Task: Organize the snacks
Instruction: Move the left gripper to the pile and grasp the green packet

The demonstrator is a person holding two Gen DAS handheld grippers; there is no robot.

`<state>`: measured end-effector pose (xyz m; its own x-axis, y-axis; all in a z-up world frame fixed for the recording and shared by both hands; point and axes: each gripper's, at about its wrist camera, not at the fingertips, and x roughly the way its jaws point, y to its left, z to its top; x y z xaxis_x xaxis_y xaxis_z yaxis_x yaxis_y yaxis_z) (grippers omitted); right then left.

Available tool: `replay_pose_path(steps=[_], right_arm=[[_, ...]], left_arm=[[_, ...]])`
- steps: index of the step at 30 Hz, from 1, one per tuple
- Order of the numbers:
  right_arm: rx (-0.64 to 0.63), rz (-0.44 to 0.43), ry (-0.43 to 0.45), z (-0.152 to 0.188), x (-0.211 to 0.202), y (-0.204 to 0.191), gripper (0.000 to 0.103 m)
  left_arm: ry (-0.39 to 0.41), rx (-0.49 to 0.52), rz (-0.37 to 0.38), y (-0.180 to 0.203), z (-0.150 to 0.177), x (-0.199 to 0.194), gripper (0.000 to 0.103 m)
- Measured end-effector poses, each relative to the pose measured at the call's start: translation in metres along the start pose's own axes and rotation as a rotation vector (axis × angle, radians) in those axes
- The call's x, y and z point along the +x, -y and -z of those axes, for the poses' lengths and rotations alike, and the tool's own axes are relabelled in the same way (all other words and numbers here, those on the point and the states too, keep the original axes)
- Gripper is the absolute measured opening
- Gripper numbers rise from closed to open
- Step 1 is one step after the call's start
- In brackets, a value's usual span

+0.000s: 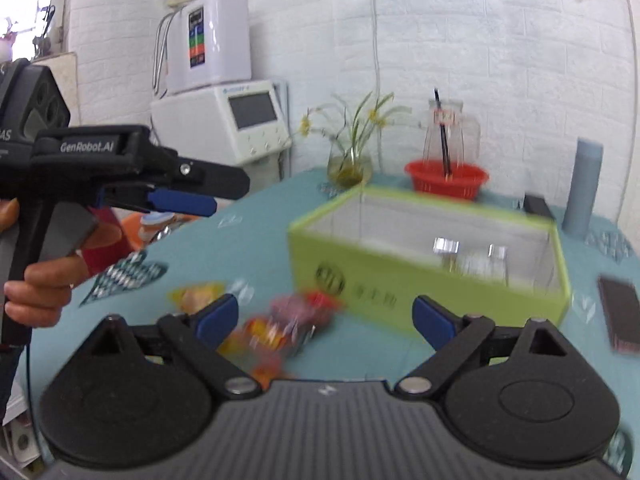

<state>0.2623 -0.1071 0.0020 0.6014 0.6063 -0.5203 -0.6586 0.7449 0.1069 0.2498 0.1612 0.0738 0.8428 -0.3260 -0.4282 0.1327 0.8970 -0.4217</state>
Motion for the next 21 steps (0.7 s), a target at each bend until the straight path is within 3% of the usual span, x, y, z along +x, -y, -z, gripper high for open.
replay_pose_path(steps=[4,7,10,13,16,21], right_arm=[[0.077,-0.002,-0.019,0.052,-0.031,-0.026,0.093],[0.139,-0.045,0.019,0.068,-0.051,-0.044,0.093],[0.173,-0.195,0.034,0.071,-0.060,-0.062,0.093],[0.200,-0.331,-0.022,0.081,-0.053,-0.076,0.093],[0.221,-0.292,-0.085,0.098,-0.047,-0.077,0.093],[0.229,-0.189,-0.069,0.110,-0.061,-0.060,0.093]], left_arm=[[-0.079,-0.099,-0.028,-0.007,0.053,-0.016,0.077],[-0.089,-0.162,-0.083,-0.013,0.078,-0.028,0.075],[-0.068,-0.192,-0.095,-0.016,0.085,-0.040,0.075],[-0.056,-0.184,-0.080,-0.009,0.085,-0.048,0.075],[-0.068,-0.151,-0.059,0.003,0.087,-0.051,0.075],[-0.131,-0.115,0.053,0.029,0.096,-0.043,0.076]])
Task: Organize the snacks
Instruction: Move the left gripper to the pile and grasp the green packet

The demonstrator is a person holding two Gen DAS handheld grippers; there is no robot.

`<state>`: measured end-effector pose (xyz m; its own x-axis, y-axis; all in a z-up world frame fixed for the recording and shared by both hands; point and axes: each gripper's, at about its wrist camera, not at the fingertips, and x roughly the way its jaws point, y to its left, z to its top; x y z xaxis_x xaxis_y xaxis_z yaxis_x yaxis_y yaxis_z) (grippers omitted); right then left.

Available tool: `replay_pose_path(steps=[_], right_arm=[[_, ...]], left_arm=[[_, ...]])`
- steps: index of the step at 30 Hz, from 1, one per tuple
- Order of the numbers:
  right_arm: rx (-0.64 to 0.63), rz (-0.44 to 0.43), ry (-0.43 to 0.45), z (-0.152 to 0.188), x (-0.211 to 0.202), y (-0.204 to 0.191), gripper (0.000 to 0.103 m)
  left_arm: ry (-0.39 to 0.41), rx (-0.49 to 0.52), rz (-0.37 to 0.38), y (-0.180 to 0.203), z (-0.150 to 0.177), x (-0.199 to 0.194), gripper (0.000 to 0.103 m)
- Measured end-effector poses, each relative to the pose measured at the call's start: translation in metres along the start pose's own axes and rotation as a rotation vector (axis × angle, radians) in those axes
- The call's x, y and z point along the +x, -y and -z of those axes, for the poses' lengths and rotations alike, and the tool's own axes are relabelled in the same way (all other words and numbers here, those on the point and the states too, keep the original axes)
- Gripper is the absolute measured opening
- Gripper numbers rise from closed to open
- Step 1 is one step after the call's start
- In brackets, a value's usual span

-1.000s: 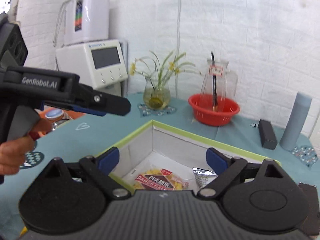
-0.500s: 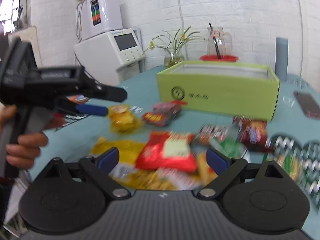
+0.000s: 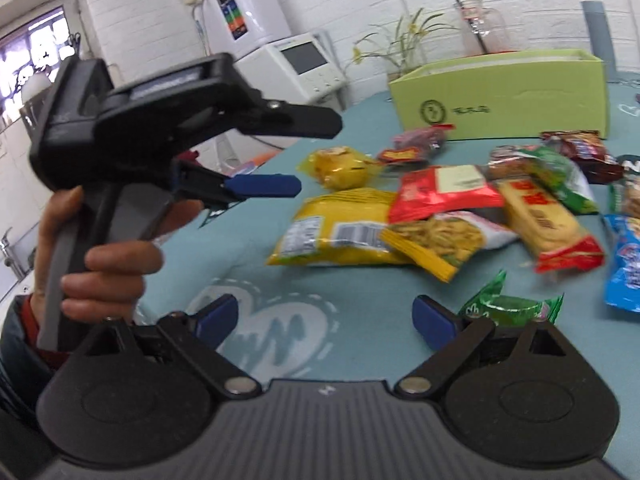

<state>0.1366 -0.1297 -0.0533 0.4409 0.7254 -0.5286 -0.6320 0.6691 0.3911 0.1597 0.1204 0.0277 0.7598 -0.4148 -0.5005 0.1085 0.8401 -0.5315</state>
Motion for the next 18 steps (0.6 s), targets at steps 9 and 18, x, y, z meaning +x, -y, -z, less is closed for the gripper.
replay_pose_path(steps=[9,18], right_arm=[[0.041,0.152,0.128,0.006,-0.059,0.019,0.093],[0.000,0.344,0.076,0.020,-0.055,0.048,0.093]], left_arm=[[-0.106,0.054,0.118,0.039,0.016,0.022,0.075],[-0.262,0.080,0.166,0.061,0.047,0.064,0.054]])
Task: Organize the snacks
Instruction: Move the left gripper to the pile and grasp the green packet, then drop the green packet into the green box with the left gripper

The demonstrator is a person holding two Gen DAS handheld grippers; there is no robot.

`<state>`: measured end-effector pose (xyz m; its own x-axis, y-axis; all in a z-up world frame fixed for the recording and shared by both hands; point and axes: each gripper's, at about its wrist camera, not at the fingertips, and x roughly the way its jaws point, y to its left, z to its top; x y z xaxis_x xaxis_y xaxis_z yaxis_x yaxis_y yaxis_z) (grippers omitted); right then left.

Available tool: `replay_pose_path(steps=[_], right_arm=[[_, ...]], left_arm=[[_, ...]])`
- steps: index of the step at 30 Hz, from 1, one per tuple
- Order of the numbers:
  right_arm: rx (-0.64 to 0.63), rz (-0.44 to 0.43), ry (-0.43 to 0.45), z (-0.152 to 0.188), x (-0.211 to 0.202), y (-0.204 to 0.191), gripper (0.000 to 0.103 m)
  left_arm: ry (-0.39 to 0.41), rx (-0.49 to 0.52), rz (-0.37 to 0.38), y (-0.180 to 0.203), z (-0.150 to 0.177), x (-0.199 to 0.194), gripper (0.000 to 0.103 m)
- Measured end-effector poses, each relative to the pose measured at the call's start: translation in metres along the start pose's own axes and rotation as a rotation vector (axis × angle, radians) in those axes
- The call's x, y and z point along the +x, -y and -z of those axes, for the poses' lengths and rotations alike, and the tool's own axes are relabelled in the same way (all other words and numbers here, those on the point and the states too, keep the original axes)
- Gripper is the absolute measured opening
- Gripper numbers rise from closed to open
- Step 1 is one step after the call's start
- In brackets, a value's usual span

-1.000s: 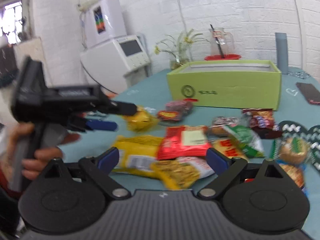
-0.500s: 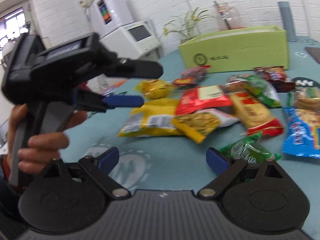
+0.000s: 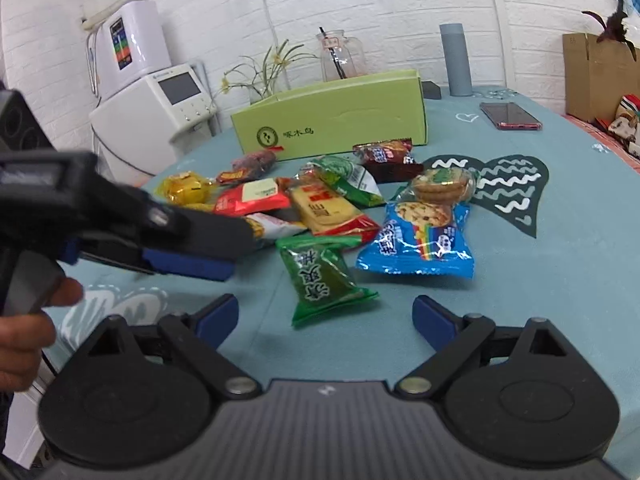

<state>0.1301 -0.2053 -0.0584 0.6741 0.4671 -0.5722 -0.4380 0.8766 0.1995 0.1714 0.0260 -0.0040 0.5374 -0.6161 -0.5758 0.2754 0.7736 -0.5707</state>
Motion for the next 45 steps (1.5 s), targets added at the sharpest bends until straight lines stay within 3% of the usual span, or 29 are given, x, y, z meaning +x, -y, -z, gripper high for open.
replay_pose_path(steps=[5,8,10,11,13,15,20,29,35,38,40,43,44,45], right_arm=[[-0.043,-0.014,0.001,-0.002,0.015,-0.001,0.083],[-0.074,0.016,0.014,-0.001,0.017,-0.008,0.080],[-0.104,0.040,0.021,0.003,0.016,-0.014,0.063],[-0.101,0.024,0.017,0.003,0.013,-0.015,0.050],[-0.066,0.006,0.011,0.002,0.003,-0.014,0.043],[-0.032,-0.033,0.013,-0.006,-0.003,-0.011,0.041],[-0.102,-0.060,0.067,-0.051,0.013,-0.018,0.041],[-0.216,-0.103,0.127,-0.190,0.115,-0.022,0.044],[-0.266,-0.110,0.049,-0.248,0.205,-0.012,0.046],[-0.275,-0.111,0.001,-0.255,0.242,-0.005,0.055],[-0.264,-0.110,-0.002,-0.254,0.251,0.000,0.063],[-0.241,-0.106,0.058,-0.253,0.230,0.009,0.075],[-0.235,-0.102,0.087,-0.254,0.218,0.011,0.082],[-0.231,-0.097,0.117,-0.253,0.204,0.014,0.098]], left_arm=[[-0.041,-0.057,0.010,-0.012,-0.007,0.022,0.046],[-0.039,-0.031,0.012,-0.006,-0.007,0.028,0.046],[-0.053,-0.004,0.011,-0.003,-0.005,0.032,0.027],[-0.049,0.009,0.012,-0.001,-0.003,0.032,0.024],[-0.053,0.008,0.023,0.000,-0.001,0.027,0.010],[-0.046,0.003,0.034,0.001,-0.005,0.016,0.006],[0.052,0.039,0.013,0.007,-0.045,-0.002,0.007],[0.246,0.076,-0.085,-0.023,-0.187,0.004,0.010],[0.241,0.054,-0.180,-0.069,-0.258,0.042,0.010],[0.219,0.046,-0.196,-0.094,-0.273,0.062,0.015],[0.220,0.033,-0.195,-0.102,-0.277,0.067,0.038],[0.268,0.059,-0.209,-0.097,-0.271,0.051,0.048],[0.286,0.070,-0.211,-0.093,-0.267,0.044,0.051],[0.302,0.081,-0.208,-0.086,-0.262,0.035,0.056]])
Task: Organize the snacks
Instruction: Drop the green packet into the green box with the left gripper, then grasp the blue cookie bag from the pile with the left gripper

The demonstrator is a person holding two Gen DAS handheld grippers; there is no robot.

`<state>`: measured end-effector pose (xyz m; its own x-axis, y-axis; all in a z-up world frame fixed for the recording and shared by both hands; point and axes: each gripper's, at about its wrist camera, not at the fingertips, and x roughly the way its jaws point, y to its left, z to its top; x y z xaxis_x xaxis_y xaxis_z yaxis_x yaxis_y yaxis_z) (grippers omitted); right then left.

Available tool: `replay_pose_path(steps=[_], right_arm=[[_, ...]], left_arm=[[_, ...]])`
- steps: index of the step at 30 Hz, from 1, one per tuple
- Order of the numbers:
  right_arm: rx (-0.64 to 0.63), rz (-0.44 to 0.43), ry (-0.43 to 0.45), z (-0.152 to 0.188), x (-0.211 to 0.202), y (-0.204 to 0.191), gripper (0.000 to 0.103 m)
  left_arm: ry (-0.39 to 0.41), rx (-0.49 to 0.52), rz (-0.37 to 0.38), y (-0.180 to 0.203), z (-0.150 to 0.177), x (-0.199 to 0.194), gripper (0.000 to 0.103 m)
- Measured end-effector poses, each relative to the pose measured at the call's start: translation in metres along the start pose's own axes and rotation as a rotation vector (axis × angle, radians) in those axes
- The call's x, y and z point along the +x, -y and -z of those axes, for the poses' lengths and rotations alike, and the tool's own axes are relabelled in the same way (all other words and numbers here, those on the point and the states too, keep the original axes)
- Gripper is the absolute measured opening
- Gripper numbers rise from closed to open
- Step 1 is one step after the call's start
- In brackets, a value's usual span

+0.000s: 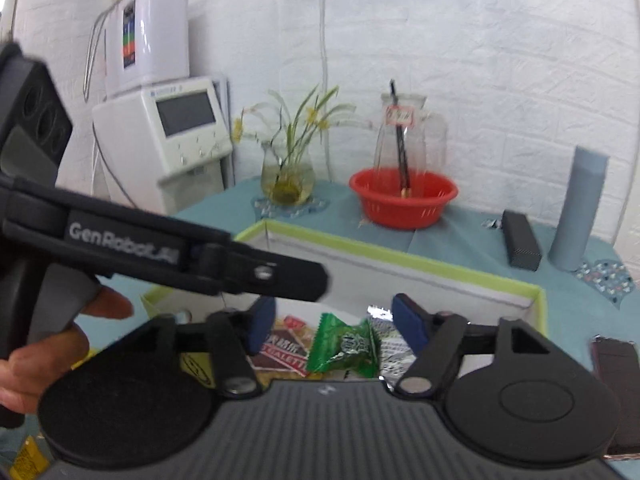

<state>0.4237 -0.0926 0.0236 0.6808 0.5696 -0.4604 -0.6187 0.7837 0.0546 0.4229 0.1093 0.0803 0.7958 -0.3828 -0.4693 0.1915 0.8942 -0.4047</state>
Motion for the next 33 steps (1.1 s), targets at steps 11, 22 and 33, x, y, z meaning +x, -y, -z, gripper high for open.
replay_pose_path(steps=[11,22,33], right_arm=[[0.006,0.195,0.023,0.097,-0.175,-0.010,0.103],[0.187,0.190,-0.110,0.199,-0.211,-0.032,0.103],[0.155,0.203,-0.135,0.203,-0.181,-0.026,0.080]], left_arm=[[-0.077,0.006,0.237,0.077,0.091,-0.072,0.070],[-0.311,-0.003,0.274,0.139,0.187,-0.043,0.067],[-0.360,0.144,0.168,0.160,0.207,-0.024,0.041]])
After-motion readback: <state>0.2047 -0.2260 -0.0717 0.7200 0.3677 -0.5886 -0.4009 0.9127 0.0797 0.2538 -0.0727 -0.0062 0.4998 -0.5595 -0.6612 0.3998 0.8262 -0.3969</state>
